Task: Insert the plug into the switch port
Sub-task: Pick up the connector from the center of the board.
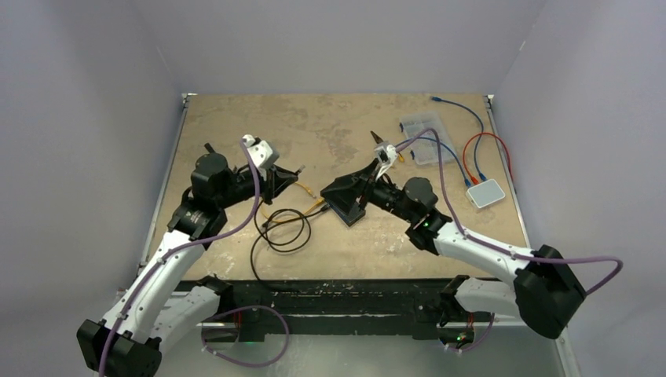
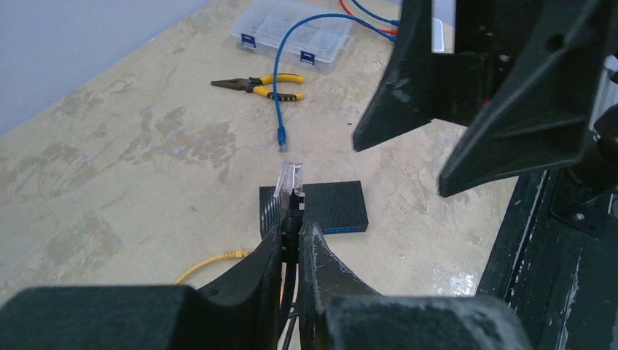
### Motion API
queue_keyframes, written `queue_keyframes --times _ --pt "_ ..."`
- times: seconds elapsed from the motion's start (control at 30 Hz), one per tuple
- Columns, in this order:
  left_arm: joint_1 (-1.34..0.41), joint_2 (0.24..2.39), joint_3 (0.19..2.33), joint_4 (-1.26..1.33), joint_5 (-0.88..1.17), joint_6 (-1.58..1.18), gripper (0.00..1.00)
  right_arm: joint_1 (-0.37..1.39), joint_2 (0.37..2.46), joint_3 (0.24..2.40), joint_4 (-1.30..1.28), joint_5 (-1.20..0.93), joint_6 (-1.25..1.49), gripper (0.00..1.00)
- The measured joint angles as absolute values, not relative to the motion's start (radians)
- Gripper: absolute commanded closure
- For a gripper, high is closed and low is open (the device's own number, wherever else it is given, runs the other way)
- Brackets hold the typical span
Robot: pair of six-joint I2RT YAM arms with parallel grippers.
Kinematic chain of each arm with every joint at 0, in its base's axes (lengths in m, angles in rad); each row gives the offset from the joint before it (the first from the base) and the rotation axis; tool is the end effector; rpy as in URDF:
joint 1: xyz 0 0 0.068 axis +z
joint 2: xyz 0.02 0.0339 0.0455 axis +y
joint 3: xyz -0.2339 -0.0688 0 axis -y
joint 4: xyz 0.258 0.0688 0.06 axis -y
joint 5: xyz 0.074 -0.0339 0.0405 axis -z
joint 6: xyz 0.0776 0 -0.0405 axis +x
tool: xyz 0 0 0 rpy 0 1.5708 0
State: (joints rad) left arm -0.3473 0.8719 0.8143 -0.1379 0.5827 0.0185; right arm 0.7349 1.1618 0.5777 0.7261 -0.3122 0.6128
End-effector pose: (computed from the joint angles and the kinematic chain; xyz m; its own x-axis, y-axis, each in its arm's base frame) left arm 0.2362 -0.1309 0.3106 -0.1680 0.0772 -0.9828 0.7950 0.6001 -0.0887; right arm 0.2227 0.2334 0.2568 -0.4109 0.3664 -0.8348 -0.7669 0.3562 0.5338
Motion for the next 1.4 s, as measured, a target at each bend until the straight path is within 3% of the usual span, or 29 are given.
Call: queue_keyframes --times 0.43,0.93,1.4 --pt "-0.411 0.86 0.733 -0.136 0.518 0.065 1.0 0.773 1.346 0.667 0.872 -0.358 0.72 0.27" --pt "-0.439 0.845 0.722 -0.128 0.51 0.066 1.0 0.78 1.477 0.686 0.99 -0.353 0.823 0.48" --pt "-0.451 0.845 0.722 -0.128 0.511 0.071 1.0 0.781 1.513 0.686 1.048 -0.326 0.877 0.6"
